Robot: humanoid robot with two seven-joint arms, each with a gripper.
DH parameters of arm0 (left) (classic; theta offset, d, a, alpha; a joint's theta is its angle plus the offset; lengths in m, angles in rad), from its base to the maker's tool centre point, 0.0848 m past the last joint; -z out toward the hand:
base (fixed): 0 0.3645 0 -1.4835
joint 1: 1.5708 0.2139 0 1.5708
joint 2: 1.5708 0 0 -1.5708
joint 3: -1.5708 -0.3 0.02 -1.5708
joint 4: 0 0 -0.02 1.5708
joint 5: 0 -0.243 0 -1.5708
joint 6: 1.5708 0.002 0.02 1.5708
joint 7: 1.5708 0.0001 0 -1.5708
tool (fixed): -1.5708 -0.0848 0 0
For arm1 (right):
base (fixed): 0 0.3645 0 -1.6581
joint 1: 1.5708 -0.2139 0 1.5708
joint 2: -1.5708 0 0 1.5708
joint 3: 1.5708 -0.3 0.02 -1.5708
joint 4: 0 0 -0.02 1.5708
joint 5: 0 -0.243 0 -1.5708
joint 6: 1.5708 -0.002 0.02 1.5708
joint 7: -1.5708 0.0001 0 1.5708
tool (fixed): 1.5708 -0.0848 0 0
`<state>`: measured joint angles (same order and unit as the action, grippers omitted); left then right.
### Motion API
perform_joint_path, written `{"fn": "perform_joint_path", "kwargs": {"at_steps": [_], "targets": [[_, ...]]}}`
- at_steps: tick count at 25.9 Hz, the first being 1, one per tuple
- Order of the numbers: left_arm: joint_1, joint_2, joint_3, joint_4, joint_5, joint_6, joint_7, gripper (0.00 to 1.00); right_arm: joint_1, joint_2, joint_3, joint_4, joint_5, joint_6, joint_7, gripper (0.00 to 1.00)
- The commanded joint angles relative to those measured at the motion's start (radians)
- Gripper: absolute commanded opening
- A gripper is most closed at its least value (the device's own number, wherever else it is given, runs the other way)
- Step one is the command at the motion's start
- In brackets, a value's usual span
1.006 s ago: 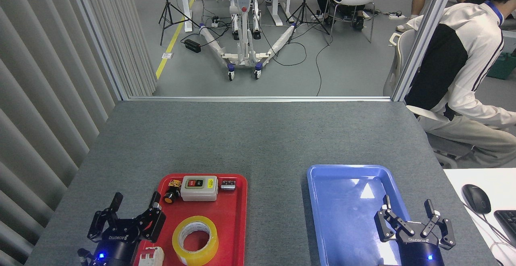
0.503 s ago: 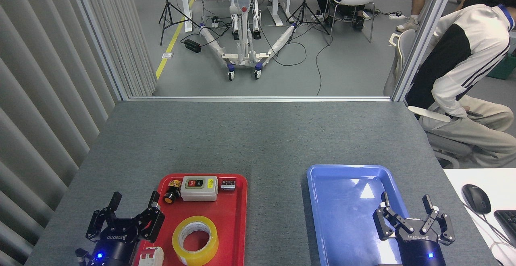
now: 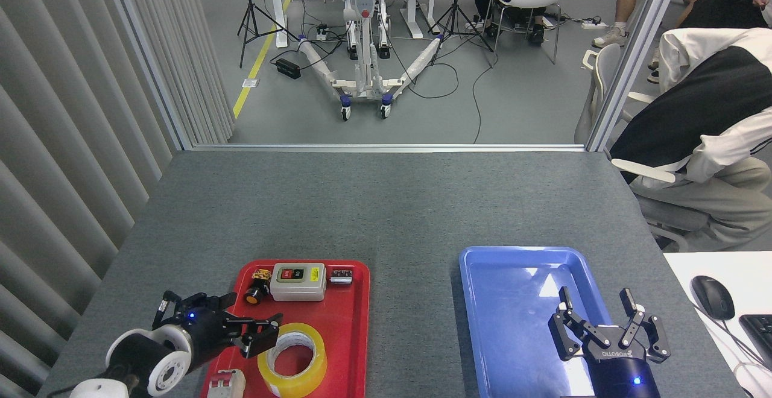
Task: Place and move tape with both arms
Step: 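Grasp the yellow tape roll with the left gripper and lift it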
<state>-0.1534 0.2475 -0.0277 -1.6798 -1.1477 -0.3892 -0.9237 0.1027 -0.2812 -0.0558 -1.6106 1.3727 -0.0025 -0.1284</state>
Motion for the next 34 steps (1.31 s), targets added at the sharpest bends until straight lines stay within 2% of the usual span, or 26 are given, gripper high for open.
{"fn": "perform_joint_path", "kwargs": {"at_steps": [1,5,12,16,20,21,23,25,29,30,31,34], "targets": [[-0.083,0.013,-0.005,0.091,0.002,-0.142,-0.086,1.00,-0.001,-0.016,-0.001,-0.006,-0.001,-0.007,0.004,1.00],[-0.152,-0.016,-0.028,0.232,0.002,-0.140,-0.147,1.00,0.002,-0.012,0.001,-0.006,-0.001,-0.007,0.004,1.00],[-0.204,-0.028,-0.044,0.338,-0.010,-0.138,-0.330,1.00,0.011,-0.003,-0.004,-0.002,0.000,-0.008,0.004,1.00],[-0.218,-0.040,-0.054,0.367,-0.017,-0.135,-0.337,1.00,0.003,-0.023,-0.001,-0.002,-0.001,-0.007,0.006,1.00],[-0.244,-0.062,-0.061,0.423,-0.055,-0.134,-0.340,0.99,0.002,-0.019,-0.002,0.001,0.005,-0.001,0.006,1.00],[-0.245,-0.067,-0.061,0.428,-0.056,-0.134,-0.340,0.96,0.002,-0.018,-0.001,0.001,0.005,-0.002,0.006,1.00],[-0.247,-0.073,-0.061,0.431,-0.056,-0.132,-0.340,0.80,0.008,-0.015,0.002,0.005,0.005,-0.008,0.004,1.00],[-0.247,-0.073,-0.061,0.431,-0.056,-0.117,-0.339,0.77,0.009,-0.007,0.002,0.005,0.006,-0.007,0.004,1.00],[-0.245,-0.074,-0.061,0.434,-0.056,-0.099,-0.340,0.57,0.008,-0.015,-0.004,0.008,0.008,-0.007,0.003,1.00],[-0.245,-0.074,-0.063,0.434,-0.056,-0.099,-0.342,0.57,0.008,-0.018,-0.006,0.008,0.006,-0.005,0.003,1.00],[-0.245,-0.074,-0.067,0.434,-0.056,-0.100,-0.343,0.51,0.006,-0.018,-0.006,0.006,0.006,-0.004,0.003,1.00],[-0.242,-0.079,-0.072,0.434,-0.053,-0.106,-0.362,0.27,0.005,-0.012,-0.004,0.006,0.006,-0.004,0.001,1.00]]}}
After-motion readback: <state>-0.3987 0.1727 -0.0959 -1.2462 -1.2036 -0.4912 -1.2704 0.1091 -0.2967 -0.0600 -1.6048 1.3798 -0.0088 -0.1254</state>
